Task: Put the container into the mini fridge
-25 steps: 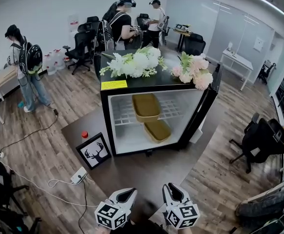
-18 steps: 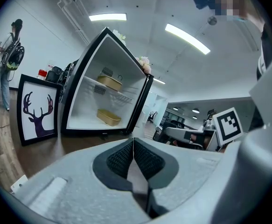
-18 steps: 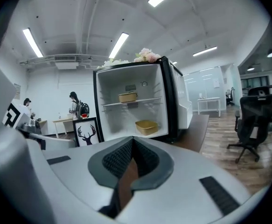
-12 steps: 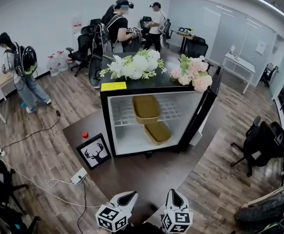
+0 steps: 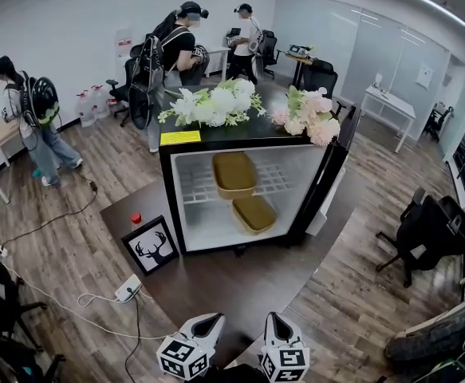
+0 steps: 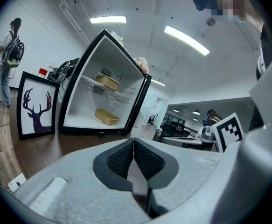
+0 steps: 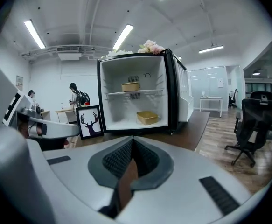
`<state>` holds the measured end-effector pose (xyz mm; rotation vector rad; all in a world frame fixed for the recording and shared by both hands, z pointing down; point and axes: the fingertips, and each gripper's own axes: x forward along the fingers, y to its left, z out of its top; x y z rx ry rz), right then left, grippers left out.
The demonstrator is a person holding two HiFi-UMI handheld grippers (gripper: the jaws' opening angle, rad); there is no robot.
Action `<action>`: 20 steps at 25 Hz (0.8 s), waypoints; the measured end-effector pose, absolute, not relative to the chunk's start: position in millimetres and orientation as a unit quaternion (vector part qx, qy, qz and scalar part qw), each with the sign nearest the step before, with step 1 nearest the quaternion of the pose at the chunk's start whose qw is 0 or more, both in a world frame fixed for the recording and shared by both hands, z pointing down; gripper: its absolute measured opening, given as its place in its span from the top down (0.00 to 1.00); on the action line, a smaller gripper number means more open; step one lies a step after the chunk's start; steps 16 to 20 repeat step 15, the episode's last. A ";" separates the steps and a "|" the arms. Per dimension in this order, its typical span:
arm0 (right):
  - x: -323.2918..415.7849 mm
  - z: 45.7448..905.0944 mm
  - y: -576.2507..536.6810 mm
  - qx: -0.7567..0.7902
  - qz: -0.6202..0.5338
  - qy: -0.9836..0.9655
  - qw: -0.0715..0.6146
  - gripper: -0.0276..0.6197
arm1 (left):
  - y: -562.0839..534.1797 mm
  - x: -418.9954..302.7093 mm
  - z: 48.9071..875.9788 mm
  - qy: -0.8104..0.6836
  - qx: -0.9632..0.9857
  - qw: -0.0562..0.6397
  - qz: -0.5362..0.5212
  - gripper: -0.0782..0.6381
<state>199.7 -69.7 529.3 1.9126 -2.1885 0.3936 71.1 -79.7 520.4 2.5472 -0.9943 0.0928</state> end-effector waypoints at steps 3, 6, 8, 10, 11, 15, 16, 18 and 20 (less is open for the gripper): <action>201.4 529.7 -67.7 0.647 0.133 -0.744 0.105 0.95 | -78.1 75.4 520.1 -0.355 0.913 0.198 0.033 0.88; 203.5 532.4 -64.7 0.646 0.133 -0.744 0.106 0.95 | -75.7 77.8 520.7 -0.354 0.914 0.197 0.034 0.88; 204.9 535.1 -62.4 0.645 0.133 -0.746 0.105 0.95 | -74.0 78.9 521.2 -0.354 0.914 0.197 0.034 0.88; 206.3 534.8 -61.8 0.647 0.131 -0.744 0.107 0.95 | -74.2 79.8 520.6 -0.354 0.914 0.196 0.034 0.88; 206.9 533.8 -61.7 0.649 0.130 -0.742 0.109 0.95 | -74.4 80.0 520.2 -0.354 0.914 0.195 0.035 0.88; 209.0 533.1 -59.2 0.652 0.130 -0.739 0.111 0.95 | -71.6 81.7 520.3 -0.351 0.916 0.191 0.041 0.88; 209.0 533.1 -59.2 0.652 0.130 -0.739 0.111 0.95 | -71.6 81.7 520.3 -0.351 0.916 0.191 0.041 0.88; 209.0 533.1 -59.2 0.652 0.130 -0.739 0.111 0.95 | -71.6 81.7 520.3 -0.351 0.916 0.191 0.041 0.88; 209.0 533.1 -59.2 0.652 0.130 -0.739 0.111 0.95 | -71.6 81.7 520.3 -0.351 0.916 0.191 0.041 0.88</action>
